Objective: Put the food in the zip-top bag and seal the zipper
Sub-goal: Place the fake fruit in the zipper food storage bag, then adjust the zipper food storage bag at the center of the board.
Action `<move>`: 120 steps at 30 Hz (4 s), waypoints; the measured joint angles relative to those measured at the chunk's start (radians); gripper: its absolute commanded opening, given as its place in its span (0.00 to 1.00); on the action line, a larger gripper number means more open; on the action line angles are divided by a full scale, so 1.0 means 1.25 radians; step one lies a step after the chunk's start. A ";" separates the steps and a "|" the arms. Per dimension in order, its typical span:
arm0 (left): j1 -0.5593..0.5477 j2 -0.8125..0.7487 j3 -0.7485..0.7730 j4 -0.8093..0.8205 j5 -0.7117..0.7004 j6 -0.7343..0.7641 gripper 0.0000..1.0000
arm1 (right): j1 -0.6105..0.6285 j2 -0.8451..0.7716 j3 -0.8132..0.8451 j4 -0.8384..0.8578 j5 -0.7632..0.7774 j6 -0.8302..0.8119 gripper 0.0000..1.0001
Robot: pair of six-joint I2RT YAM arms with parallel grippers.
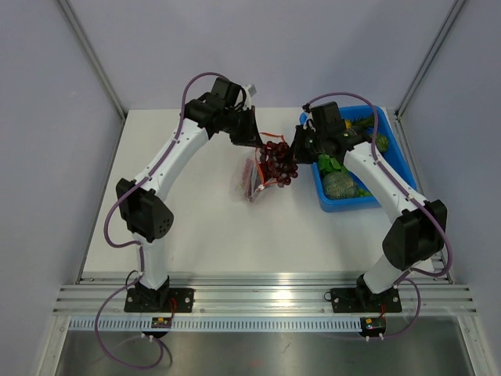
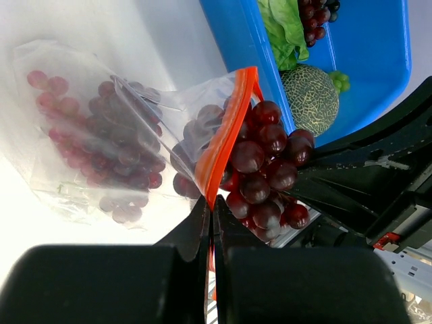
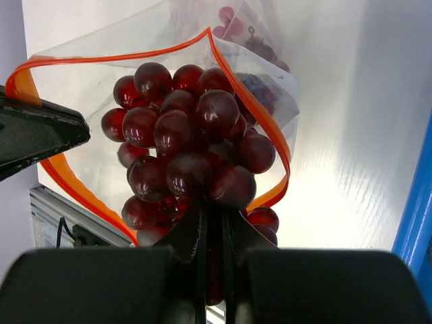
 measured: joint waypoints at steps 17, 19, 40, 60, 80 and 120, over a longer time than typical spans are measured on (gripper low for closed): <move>0.010 0.000 -0.014 0.029 0.048 0.013 0.00 | 0.000 0.039 0.075 0.032 -0.029 0.136 0.00; 0.015 0.000 -0.014 0.029 0.048 0.017 0.00 | 0.000 0.059 0.077 0.047 -0.038 0.160 0.00; 0.021 0.000 -0.015 0.060 0.115 -0.014 0.00 | 0.038 0.108 -0.068 0.165 -0.040 0.237 0.00; 0.027 -0.012 -0.055 0.084 0.143 -0.023 0.00 | 0.108 0.130 -0.010 0.131 0.052 0.181 0.53; 0.032 -0.060 -0.114 0.102 0.144 -0.022 0.00 | 0.073 -0.059 -0.033 0.024 0.261 0.081 0.83; 0.160 -0.139 -0.214 0.099 0.135 0.017 0.00 | 0.059 -0.002 0.095 -0.005 0.137 0.039 0.00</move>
